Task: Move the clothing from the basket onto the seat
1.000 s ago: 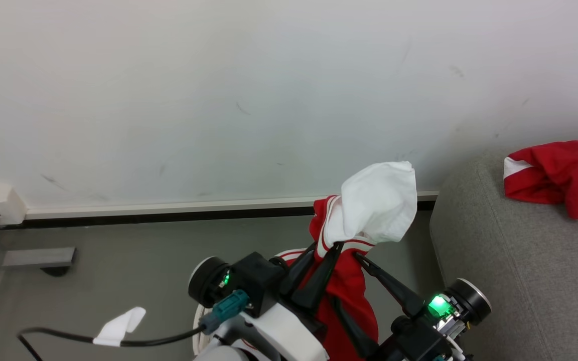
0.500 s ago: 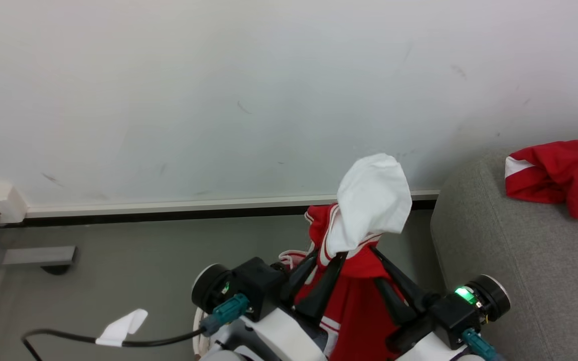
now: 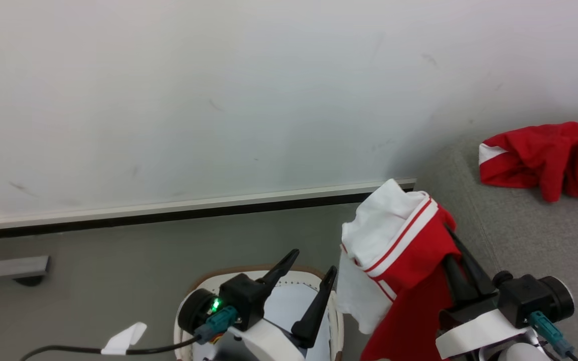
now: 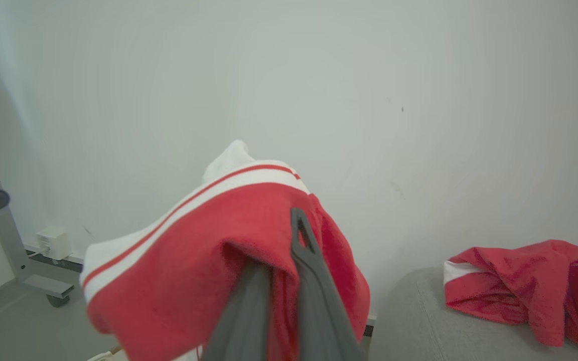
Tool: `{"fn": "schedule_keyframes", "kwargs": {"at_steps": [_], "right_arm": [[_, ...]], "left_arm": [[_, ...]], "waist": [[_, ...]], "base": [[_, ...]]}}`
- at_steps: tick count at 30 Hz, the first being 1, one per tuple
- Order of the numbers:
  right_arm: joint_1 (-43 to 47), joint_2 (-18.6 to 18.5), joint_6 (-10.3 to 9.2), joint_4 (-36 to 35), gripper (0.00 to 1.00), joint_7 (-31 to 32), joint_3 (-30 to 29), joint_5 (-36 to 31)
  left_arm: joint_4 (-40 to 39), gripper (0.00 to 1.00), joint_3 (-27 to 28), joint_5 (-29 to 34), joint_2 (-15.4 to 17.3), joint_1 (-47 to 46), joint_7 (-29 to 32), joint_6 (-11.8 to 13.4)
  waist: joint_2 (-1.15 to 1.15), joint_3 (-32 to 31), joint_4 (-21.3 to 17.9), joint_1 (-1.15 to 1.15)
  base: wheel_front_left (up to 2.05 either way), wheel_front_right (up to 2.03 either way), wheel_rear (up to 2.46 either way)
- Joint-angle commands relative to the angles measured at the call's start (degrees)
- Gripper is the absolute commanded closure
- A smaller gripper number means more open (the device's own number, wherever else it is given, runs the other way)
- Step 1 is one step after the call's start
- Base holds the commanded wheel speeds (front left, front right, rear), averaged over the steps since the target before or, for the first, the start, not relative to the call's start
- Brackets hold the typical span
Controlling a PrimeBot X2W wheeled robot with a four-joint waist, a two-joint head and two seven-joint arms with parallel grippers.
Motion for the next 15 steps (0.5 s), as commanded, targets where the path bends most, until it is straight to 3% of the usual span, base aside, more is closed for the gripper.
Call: {"fn": "schedule_keyframes", "kwargs": {"at_steps": [1, 15], "right_arm": [[0.13, -0.12, -0.13, -0.36, 1.0, 0.0, -2.2, -1.19], [0.6, -0.11, -0.13, -2.15, 1.0, -0.01, -7.68, -4.11]], "left_arm": [[0.91, 0.0, -0.02, -0.46, 0.53, 0.94, -0.76, -0.24], [4.12, 0.0, -1.2, 0.27, -0.47, 0.41, -3.32, -1.61]], "waist": [[0.0, 0.41, -1.84, 0.0], [0.0, 1.29, -10.0, 0.0]], "base": [[0.0, 0.0, 0.0], [0.0, 0.0, 0.0]]}}
